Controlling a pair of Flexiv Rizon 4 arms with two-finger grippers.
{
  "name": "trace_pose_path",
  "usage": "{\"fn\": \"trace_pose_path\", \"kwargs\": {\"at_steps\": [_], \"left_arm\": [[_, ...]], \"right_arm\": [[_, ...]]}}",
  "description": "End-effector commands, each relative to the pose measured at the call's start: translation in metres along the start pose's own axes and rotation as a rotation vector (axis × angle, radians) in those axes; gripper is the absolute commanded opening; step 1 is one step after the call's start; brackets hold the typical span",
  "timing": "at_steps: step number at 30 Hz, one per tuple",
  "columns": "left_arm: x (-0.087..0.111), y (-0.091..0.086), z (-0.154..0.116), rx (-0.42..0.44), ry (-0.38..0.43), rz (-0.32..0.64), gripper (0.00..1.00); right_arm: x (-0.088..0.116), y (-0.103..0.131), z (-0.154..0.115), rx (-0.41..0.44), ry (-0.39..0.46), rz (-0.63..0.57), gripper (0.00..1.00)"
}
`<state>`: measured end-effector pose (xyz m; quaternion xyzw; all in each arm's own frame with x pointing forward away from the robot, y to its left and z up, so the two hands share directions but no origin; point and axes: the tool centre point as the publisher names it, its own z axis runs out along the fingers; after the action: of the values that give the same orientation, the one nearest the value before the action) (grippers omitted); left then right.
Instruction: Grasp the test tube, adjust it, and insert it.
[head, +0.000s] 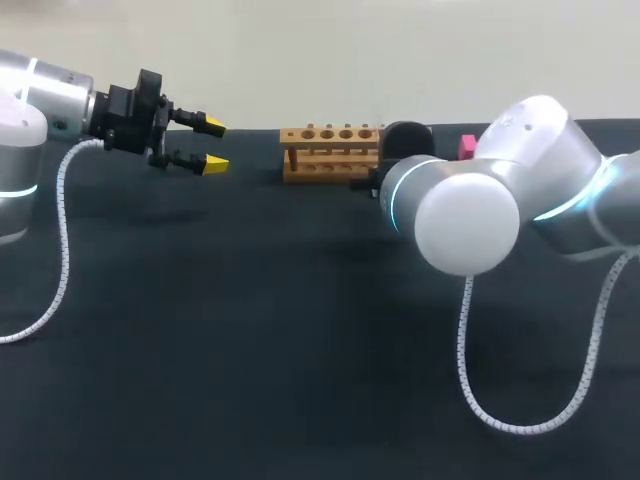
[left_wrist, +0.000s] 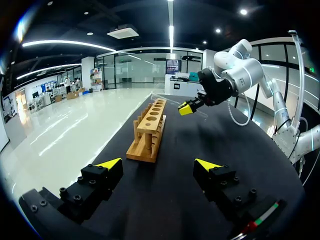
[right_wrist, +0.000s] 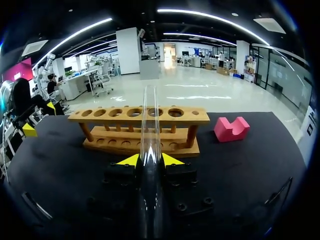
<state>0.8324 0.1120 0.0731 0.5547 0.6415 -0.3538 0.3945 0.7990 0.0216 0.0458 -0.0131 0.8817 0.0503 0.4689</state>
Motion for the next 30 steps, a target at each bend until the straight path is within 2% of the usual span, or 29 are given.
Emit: {"fn": "trace_pose_path", "kwargs": {"at_steps": [1,18,30], "left_arm": [[0.001,0.001,0.0,0.001,-0.002,0.003,1.0],[0.001,0.001,0.0,0.001,-0.002,0.003,1.0],[0.001,0.001,0.0,0.001,-0.002,0.003,1.0]], "right_arm": [[0.002,0.002,0.007,-0.003,0.022,-0.002,0.0],[0.005,-0.001,0.013,-0.019,0.055,0.007,0.0],[-0.016,-0.005,-0.01,0.058,0.041,0.037,0.0]]}}
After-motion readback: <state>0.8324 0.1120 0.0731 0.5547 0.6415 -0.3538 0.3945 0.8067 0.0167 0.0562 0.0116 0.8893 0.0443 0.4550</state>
